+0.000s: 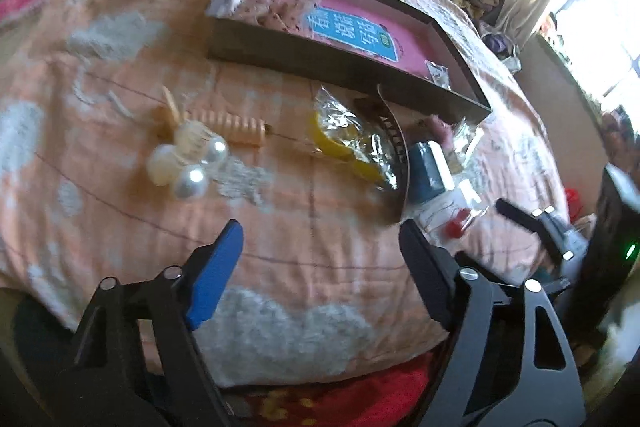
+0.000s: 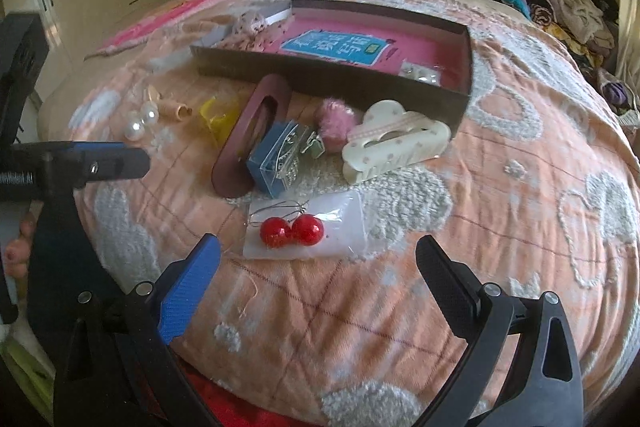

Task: Organize jewelry
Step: 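Grasp the yellow item in the clear bag with the left tool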

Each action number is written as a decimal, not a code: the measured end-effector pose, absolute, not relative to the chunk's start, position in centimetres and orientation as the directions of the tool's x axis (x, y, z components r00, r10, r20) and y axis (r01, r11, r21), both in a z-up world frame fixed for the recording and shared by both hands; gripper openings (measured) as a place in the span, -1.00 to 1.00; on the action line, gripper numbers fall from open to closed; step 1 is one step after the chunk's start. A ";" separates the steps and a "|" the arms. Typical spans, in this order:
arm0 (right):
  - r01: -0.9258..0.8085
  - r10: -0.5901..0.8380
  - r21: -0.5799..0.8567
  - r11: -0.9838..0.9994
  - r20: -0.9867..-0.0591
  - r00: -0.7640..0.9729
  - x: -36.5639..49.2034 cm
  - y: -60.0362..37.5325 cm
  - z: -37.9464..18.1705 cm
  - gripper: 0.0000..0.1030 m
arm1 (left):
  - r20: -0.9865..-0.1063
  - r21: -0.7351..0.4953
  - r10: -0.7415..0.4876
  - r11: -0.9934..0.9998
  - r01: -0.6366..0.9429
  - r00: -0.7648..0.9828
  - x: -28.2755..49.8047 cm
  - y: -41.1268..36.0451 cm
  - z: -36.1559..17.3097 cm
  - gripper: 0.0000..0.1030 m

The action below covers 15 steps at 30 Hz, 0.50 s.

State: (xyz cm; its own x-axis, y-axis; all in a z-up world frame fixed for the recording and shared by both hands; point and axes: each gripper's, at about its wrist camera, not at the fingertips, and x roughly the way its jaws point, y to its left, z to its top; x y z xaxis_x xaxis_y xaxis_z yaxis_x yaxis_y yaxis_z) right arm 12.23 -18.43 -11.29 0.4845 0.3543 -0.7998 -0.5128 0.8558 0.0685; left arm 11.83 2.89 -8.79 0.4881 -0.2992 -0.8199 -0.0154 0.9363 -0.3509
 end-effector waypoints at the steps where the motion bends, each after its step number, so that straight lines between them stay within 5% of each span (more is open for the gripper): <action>1: -0.521 0.358 0.069 0.851 -0.802 0.479 12.3 -18.2 -11.5 0.90 | -0.815 -0.379 -0.324 0.925 -0.019 0.481 12.3 2.9 -9.0 0.30; 15: -0.537 0.381 0.093 0.839 -0.804 0.457 12.9 -18.4 -12.7 0.72 | -0.756 -0.559 -0.452 0.822 -0.108 0.474 17.1 3.0 -11.1 -0.18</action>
State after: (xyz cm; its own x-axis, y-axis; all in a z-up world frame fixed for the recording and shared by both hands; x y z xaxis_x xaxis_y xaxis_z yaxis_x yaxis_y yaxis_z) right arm 12.93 -18.42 -12.73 0.4567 0.3815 -0.8037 -0.5366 0.8387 0.0931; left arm 17.09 3.00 -11.06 0.4743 -0.4516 -0.7557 -0.1079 0.8221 -0.5591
